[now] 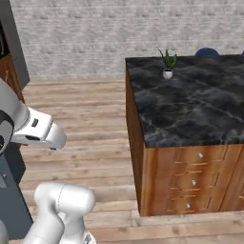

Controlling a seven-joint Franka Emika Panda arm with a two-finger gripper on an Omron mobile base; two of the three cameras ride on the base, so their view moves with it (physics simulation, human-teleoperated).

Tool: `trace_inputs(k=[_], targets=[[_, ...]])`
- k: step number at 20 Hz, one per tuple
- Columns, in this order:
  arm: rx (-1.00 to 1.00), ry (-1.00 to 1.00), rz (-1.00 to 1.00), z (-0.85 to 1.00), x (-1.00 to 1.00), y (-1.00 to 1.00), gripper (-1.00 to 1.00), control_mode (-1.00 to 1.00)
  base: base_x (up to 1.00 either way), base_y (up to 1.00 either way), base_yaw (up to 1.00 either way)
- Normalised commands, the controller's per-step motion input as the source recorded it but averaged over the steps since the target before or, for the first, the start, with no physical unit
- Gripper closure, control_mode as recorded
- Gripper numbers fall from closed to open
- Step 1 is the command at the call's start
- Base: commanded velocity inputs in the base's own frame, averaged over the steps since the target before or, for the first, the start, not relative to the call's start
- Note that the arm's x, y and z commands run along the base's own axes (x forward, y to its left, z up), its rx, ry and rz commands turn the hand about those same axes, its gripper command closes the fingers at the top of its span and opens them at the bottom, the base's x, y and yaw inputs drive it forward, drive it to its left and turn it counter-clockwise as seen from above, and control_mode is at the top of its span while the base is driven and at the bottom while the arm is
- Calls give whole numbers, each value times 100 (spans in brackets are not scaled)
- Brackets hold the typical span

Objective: Take the kiwi, potato, and chicken drumstick from the freezer and place them in the bowl on the counter.

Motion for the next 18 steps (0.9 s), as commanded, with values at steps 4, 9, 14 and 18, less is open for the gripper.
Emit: trace_inputs(k=[4,9,14,18], targets=[[0,0,0,0,0,0,-100,100,97,0,25],[0,0,0,0,0,0,-100,100,98,-23,30],[0,0,0,0,0,0,-100,100,100,-5,34],[0,0,0,0,0,0,-100,100,98,0,41]])
